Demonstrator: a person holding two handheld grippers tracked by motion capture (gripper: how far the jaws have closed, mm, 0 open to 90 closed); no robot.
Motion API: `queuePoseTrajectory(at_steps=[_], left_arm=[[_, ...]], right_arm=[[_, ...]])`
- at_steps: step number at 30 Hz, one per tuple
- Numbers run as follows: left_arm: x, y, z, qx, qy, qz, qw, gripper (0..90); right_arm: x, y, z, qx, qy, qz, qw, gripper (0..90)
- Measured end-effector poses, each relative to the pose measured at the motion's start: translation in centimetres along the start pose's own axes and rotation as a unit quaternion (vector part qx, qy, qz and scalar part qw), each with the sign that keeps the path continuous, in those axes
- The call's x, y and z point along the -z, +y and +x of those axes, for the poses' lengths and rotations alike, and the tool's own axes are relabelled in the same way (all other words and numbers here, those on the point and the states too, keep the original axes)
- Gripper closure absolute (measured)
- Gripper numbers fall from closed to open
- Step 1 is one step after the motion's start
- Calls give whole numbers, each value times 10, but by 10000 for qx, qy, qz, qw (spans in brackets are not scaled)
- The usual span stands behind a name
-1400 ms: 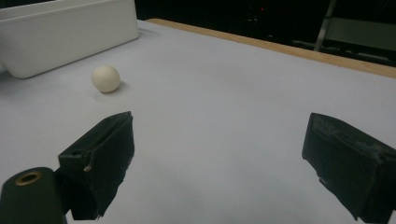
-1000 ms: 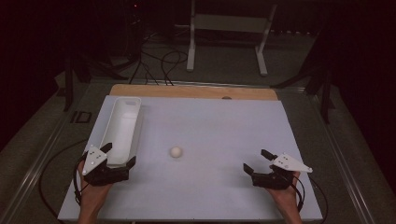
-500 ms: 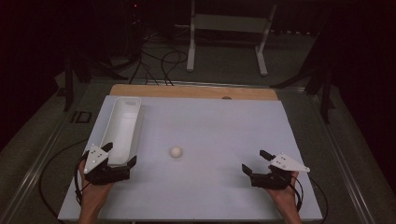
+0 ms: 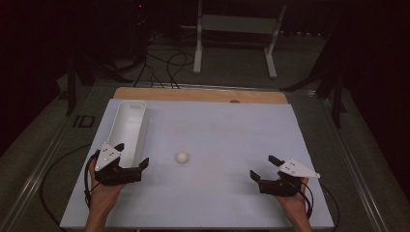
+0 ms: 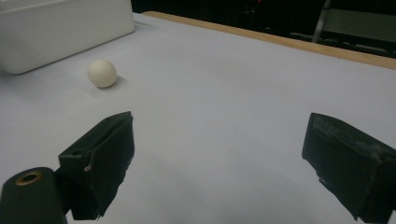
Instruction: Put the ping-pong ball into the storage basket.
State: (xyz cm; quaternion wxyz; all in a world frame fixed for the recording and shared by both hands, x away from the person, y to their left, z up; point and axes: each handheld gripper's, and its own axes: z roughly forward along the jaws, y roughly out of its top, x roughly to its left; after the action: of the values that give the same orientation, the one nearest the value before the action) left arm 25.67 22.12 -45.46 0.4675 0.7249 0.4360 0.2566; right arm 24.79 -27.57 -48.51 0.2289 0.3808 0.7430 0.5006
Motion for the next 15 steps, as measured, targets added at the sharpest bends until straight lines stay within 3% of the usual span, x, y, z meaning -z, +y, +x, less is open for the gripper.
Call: queuePoseTrajectory(at_steps=[9,15], left_arm=[[-9,14,-8,-11,-105,32,9999,10],[-19,22,-16,-122,-190,146,9996,10]], right_arm=[[0,0,0,5,25,-16,10000,90],[-1,-1,1,38,-11,-10,10000,90]])
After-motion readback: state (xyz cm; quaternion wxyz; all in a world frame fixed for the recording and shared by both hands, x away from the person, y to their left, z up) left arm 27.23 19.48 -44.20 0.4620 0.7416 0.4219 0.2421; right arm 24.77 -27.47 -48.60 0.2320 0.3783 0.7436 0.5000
